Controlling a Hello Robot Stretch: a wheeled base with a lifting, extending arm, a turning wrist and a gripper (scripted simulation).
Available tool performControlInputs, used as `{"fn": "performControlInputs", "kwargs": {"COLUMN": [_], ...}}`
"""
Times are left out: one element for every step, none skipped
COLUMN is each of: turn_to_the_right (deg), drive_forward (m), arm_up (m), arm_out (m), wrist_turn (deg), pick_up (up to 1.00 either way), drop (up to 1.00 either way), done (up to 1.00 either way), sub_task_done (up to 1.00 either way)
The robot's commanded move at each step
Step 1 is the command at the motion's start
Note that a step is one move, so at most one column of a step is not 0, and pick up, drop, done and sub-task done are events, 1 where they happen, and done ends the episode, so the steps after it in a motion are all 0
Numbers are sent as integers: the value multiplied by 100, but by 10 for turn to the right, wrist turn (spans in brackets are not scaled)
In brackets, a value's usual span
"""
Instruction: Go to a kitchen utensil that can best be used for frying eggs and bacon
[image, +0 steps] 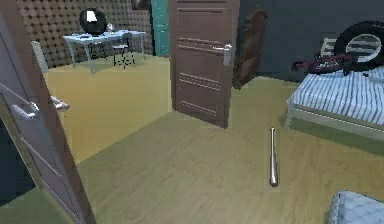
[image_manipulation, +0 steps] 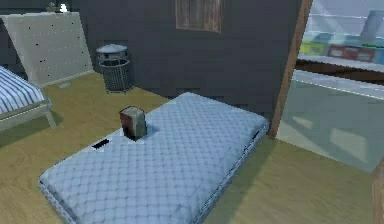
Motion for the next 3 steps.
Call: {"fn": "performControlInputs", "kwargs": {"turn_to_the_right": [-60, 0, -30], "drive_forward": [0, 30, 0], "arm_up": [0, 0, 0], "arm_out": [0, 0, 0], "wrist_turn": [0, 0, 0], "pick_up": [0, 0, 0], "drop": [0, 0, 0], "done": [0, 0, 0], "sub_task_done": [0, 0, 0]}}
